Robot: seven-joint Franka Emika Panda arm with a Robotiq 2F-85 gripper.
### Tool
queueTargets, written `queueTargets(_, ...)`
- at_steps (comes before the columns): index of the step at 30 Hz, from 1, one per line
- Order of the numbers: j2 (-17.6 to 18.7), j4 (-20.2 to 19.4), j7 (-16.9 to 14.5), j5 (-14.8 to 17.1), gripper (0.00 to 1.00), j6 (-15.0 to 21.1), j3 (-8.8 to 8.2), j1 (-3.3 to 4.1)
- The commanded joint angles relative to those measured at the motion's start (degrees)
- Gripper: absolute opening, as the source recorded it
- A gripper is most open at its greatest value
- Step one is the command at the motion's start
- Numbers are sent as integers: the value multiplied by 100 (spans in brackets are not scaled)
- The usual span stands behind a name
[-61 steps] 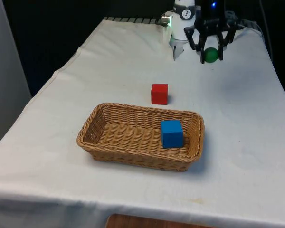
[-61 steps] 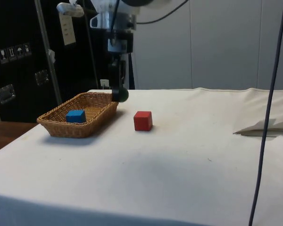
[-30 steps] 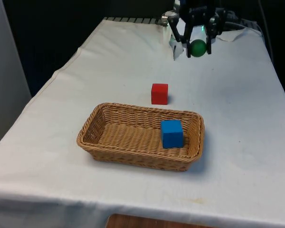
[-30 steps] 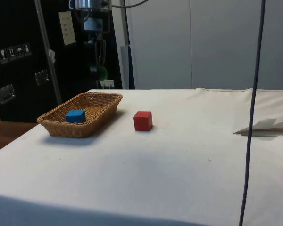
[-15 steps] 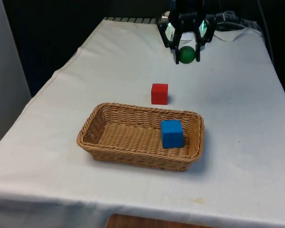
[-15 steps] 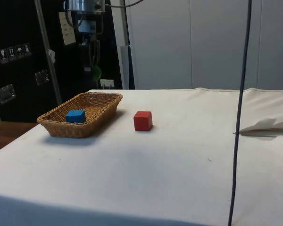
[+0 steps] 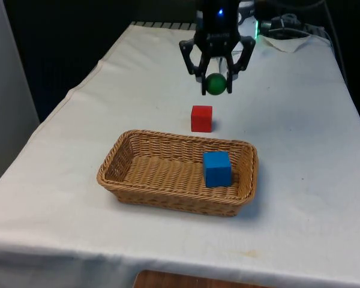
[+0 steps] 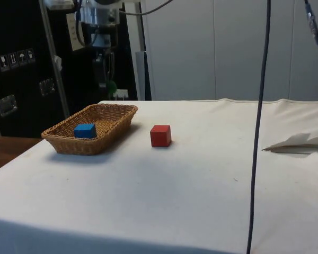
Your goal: Place all non-red objects into the basket.
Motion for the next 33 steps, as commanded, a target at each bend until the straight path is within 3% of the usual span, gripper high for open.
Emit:
queueTargets(1,52,-23,-29,6,0,126,0,-6)
queueTargets(5,126,-17,-17,0,0,172,-6,-6)
queueTargets(12,493,109,-201,143,0,567,-11,-126)
queueTargets(13,458,57,-149,92,0,561,-63,-69)
queueTargets(14,550,143,-229,172,0,596,-23,-138)
queueTargets(21,1037,527,-498,458,0,728,-120,-241)
queueTargets(22,968,453,-413,378,0,693,-172,-160)
queueTargets(23,1100,584,-539,504,0,739,-138,-252)
queueTargets(30,1587,980,-917,917,0,791,-309,-344)
queueTargets(31,1553,934,-854,871,0,756,-372,-269)
queueTargets(32,1696,1037,-1026,1049,0,825,-344,-367)
queueTargets(33,1742,1060,-1071,1112,0,842,-355,-372)
